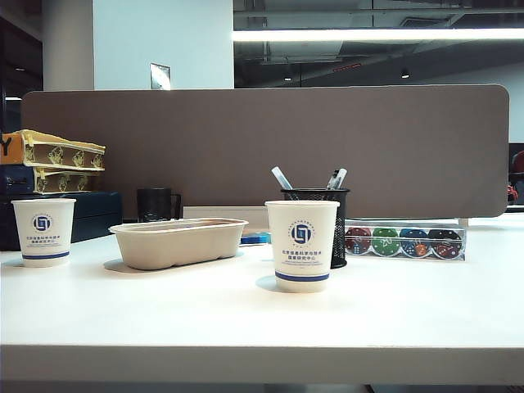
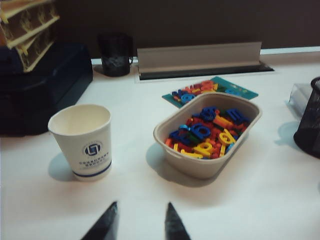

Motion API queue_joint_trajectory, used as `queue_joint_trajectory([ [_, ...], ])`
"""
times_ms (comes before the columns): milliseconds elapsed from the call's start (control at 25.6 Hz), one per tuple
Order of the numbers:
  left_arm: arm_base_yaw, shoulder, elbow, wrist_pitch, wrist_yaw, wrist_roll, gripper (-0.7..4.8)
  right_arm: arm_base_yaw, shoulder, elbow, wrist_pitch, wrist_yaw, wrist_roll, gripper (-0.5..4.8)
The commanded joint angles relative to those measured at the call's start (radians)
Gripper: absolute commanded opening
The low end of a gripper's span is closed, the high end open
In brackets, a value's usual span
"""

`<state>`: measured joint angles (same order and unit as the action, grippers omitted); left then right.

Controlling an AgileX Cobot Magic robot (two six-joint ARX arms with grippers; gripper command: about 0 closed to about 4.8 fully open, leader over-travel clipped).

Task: Pick up one pen and put it in the pen container.

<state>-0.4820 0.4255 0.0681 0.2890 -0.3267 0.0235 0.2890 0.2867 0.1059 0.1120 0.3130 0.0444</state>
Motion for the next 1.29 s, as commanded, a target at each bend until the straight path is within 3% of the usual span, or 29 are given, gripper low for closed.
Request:
queue_joint_trajectory([
  [39, 0.001, -0.001, 0.003, 0.016, -0.007, 0.006, 1.15, 0.000, -0.001, 0.005, 0.046, 0.003, 0.005, 2.42],
  [1288, 0.001, -0.001, 0.003, 0.003, -0.010, -0.002, 1.16, 0.001, -0.001, 0.004, 0.042, 0.002, 0.005, 2.43],
])
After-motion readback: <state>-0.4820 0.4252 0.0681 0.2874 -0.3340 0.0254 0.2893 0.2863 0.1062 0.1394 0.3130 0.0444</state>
